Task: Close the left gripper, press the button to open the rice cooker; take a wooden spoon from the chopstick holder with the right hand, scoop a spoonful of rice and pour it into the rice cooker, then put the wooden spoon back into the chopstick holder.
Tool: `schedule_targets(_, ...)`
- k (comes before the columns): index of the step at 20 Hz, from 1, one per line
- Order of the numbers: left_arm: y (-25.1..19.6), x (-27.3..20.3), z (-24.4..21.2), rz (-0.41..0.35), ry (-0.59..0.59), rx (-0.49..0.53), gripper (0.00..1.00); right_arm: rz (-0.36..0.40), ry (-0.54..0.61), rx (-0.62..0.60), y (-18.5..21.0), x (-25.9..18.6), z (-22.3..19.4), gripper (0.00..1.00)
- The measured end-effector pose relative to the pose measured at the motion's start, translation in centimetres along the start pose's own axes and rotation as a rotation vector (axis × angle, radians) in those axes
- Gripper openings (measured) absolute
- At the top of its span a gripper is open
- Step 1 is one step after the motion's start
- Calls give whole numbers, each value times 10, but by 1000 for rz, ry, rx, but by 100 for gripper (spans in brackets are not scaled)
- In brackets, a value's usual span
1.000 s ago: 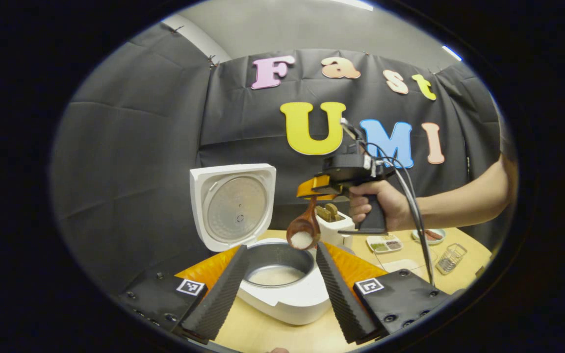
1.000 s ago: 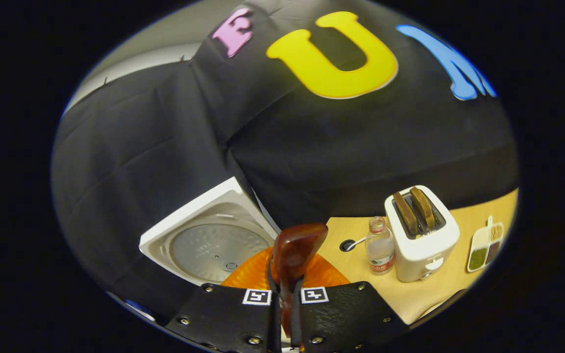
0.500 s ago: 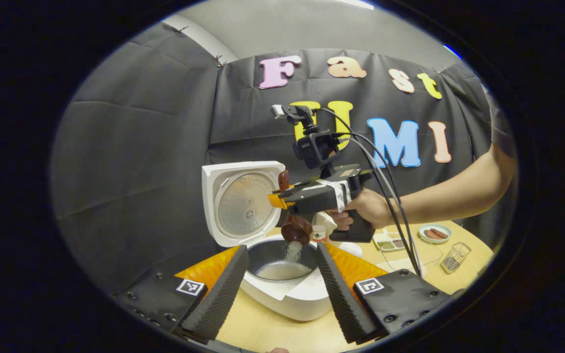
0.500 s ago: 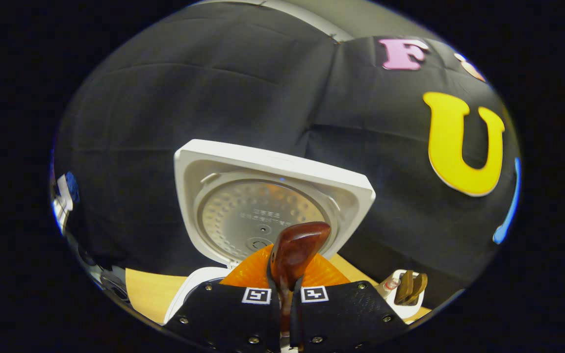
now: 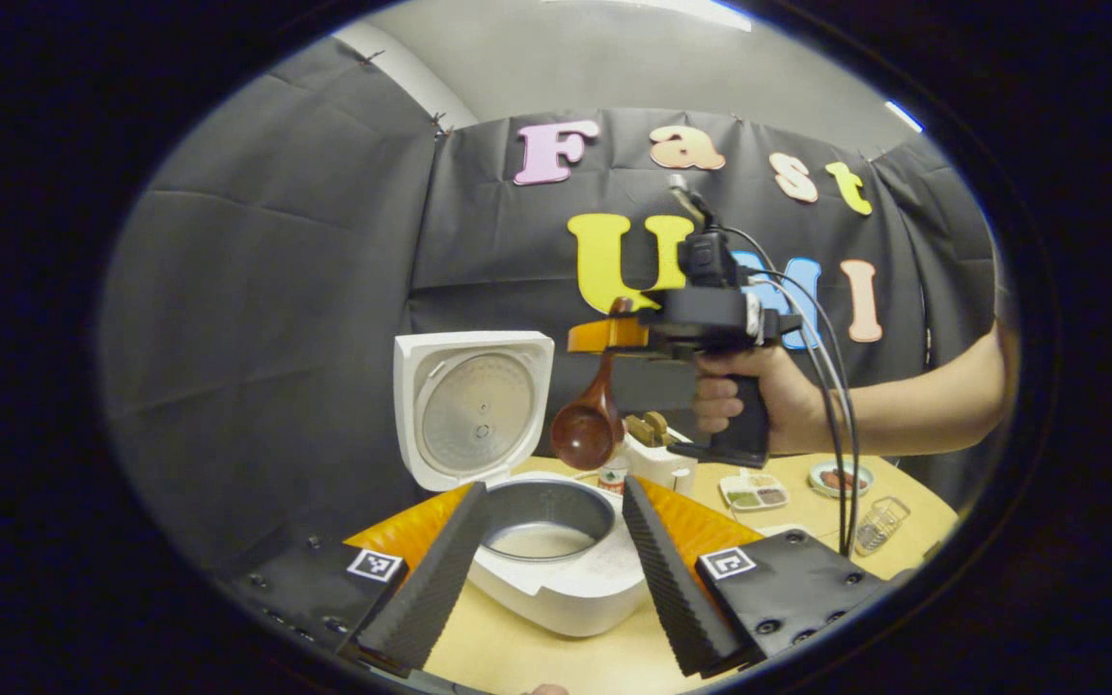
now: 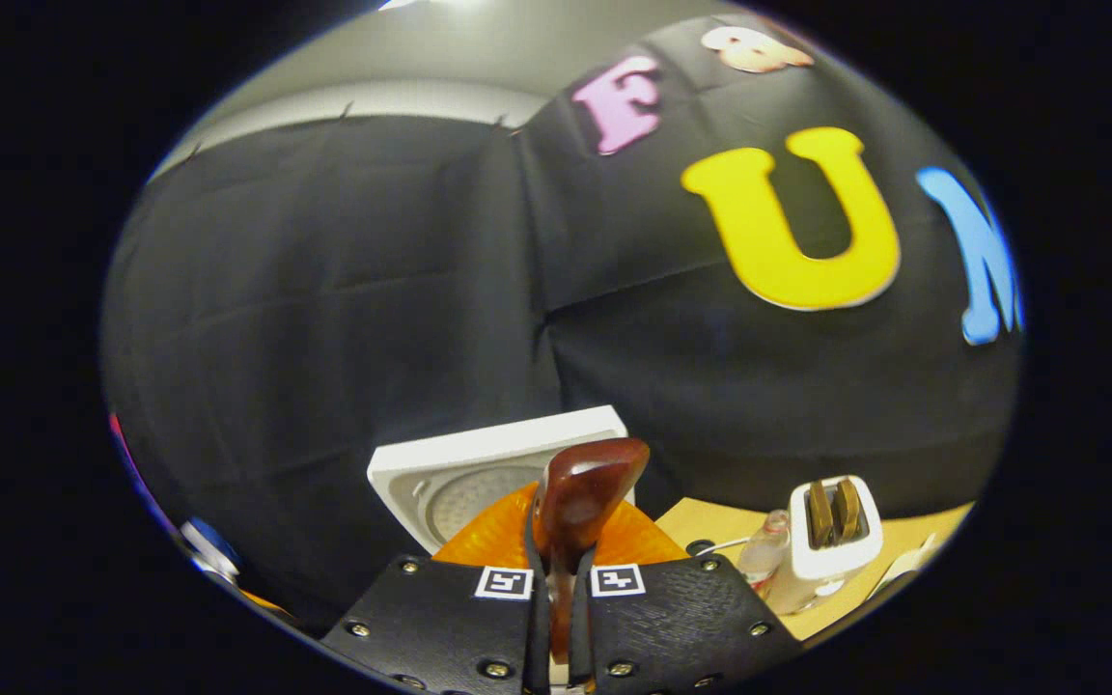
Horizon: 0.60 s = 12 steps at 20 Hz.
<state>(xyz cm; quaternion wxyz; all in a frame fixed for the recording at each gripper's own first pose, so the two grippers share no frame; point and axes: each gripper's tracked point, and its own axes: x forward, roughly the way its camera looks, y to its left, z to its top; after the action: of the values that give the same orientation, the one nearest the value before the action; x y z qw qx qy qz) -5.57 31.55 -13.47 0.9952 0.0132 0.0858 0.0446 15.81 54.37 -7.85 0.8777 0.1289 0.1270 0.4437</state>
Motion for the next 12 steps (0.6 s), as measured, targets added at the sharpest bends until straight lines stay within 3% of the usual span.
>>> schedule_targets(3, -22, -1, 4, -44, -6, -9, 99, -62, -56, 167, -37, -45, 30, 8)
schedule_targets(4, -31, 1, 5, -65, -3, -1, 96, -79, -75, 207, -48, -63, 36, 8)
schedule_targets(5, -39, 2, 9, -85, -10, 8, 100, -103, -88, 224, -59, -81, 39, 8)
schedule_targets(7, -56, 4, 16, -128, -21, 20, 96, -162, -112, 228, -82, -119, 41, 7)
schedule_targets(12, -92, 18, 24, -196, -26, 40, 99, -286, -139, 261, -126, -195, 30, 8)
